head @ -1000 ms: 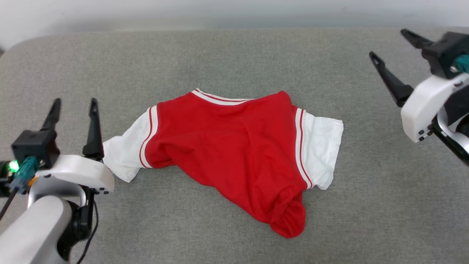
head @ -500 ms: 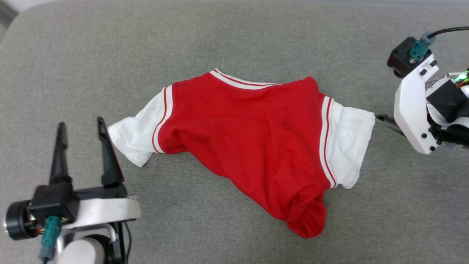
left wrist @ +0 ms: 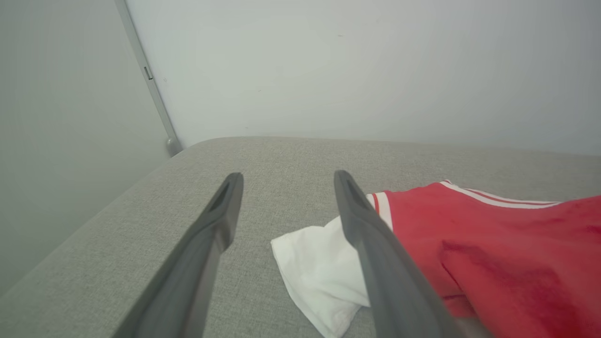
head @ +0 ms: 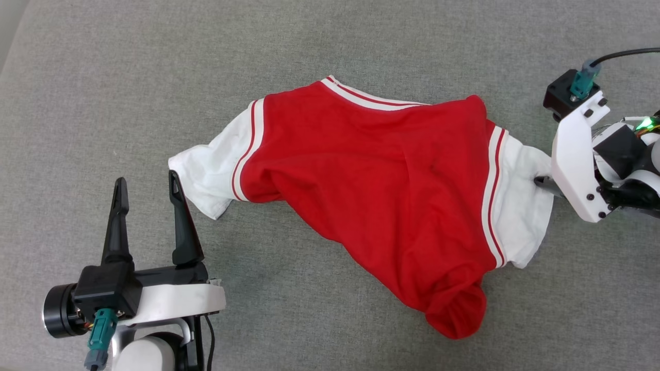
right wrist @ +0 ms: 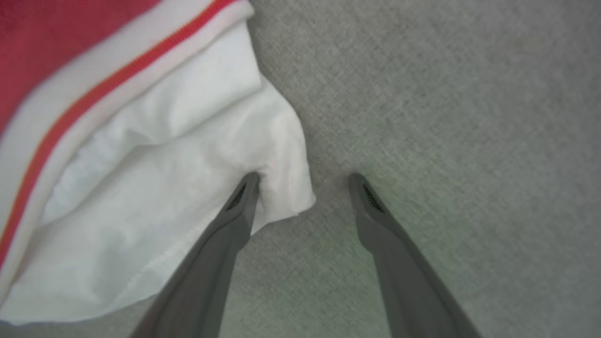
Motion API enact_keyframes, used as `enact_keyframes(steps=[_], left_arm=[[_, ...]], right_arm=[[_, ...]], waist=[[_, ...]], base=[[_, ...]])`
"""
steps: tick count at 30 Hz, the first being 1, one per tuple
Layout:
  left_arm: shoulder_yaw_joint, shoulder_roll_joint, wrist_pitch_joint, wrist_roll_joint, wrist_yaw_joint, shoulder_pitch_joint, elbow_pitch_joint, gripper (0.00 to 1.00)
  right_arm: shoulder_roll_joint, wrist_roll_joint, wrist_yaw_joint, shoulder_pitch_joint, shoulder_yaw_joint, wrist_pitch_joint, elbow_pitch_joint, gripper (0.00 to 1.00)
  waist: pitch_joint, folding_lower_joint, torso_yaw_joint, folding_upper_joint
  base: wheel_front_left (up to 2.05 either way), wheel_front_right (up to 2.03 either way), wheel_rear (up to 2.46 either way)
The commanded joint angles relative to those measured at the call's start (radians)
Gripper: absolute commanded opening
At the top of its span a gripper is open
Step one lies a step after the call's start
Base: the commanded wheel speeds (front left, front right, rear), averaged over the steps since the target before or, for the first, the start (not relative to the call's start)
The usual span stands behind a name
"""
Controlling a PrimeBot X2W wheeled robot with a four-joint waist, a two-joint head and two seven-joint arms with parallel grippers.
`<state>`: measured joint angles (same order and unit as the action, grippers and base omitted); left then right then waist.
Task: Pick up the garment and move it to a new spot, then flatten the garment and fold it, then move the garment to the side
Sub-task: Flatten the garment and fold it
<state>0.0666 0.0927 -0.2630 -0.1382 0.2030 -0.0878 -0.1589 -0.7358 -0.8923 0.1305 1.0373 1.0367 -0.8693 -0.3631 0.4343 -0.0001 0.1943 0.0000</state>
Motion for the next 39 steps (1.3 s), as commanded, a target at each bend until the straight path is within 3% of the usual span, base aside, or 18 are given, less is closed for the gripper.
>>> enact_keyframes(steps=[1, 4, 11, 18, 23, 28, 35, 36, 37, 38, 39], left_arm=[[-0.007, -0.005, -0.002, 0.012, -0.009, -0.011, 0.004, 1.0], [-0.026, -0.019, -0.002, 0.029, -0.026, -0.006, 0.012, 1.0], [-0.067, -0.029, -0.002, 0.056, -0.048, 0.032, 0.027, 1.0], [-0.094, -0.036, -0.002, 0.066, -0.061, 0.077, 0.024, 1.0], [-0.1, -0.039, -0.002, 0.073, -0.069, 0.084, 0.025, 1.0], [-0.095, -0.04, -0.002, 0.083, -0.081, 0.073, 0.035, 1.0], [-0.093, -0.041, -0.002, 0.091, -0.094, 0.059, 0.054, 1.0], [-0.1, -0.041, -0.002, 0.092, -0.095, 0.06, 0.06, 1.0], [-0.105, -0.04, -0.002, 0.093, -0.097, 0.062, 0.065, 1.0], [-0.109, -0.039, -0.002, 0.094, -0.097, 0.063, 0.069, 1.0], [-0.114, -0.037, -0.002, 0.094, -0.1, 0.063, 0.074, 1.0]], right_arm=[[0.008, -0.006, 0.001, -0.068, 0.06, 0.0, -0.017, 0.0], [0.002, -0.027, 0.001, -0.044, 0.042, 0.072, -0.007, 0.0], [-0.085, -0.066, 0.0, 0.019, 0.014, 0.215, 0.084, 0.0], [-0.249, -0.145, 0.0, -0.057, -0.057, 0.264, 0.175, 0.0], [-0.325, -0.189, 0.0, -0.157, -0.094, 0.266, 0.148, 0.0], [-0.303, -0.217, 0.0, -0.26, -0.125, 0.269, 0.019, 0.0], [-0.221, -0.203, 0.0, -0.344, -0.138, 0.279, -0.127, 0.0], [-0.186, -0.191, 0.0, -0.354, -0.14, 0.296, -0.146, 0.0], [-0.175, -0.179, 0.0, -0.35, -0.145, 0.31, -0.153, 0.19], [-0.166, -0.167, 0.0, -0.343, -0.152, 0.324, -0.157, 0.84], [-0.16, -0.154, 0.0, -0.333, -0.159, 0.341, -0.161, 1.0]], waist=[[0.0, 0.0001, -0.001, 0.0], [-0.014, 0.0001, -0.015, 0.0], [-0.082, 0.0001, -0.065, 0.0], [-0.123, 0.0001, -0.121, 0.0], [-0.124, 0.0001, -0.144, 0.0], [-0.111, 0.0001, -0.149, 0.0], [-0.098, 0.0001, -0.141, 0.0], [-0.104, 0.0001, -0.144, 0.0], [-0.109, 0.0001, -0.148, 0.0], [-0.116, 0.0001, -0.152, 0.0], [-0.124, 0.0001, -0.156, 0.0]], base=[[0.0, 0.0, 0.0], [0.0, 0.0, 0.0], [0.0, 0.0, 0.0], [0.0, 0.0, 0.0], [0.0, 0.0, 0.0], [0.0, 0.0, 0.0], [0.0, 0.0, 0.0], [0.0, 0.0, 0.0], [0.0, 0.0, 0.0], [0.0, 0.0, 0.0], [0.0, 0.0, 0.0]])
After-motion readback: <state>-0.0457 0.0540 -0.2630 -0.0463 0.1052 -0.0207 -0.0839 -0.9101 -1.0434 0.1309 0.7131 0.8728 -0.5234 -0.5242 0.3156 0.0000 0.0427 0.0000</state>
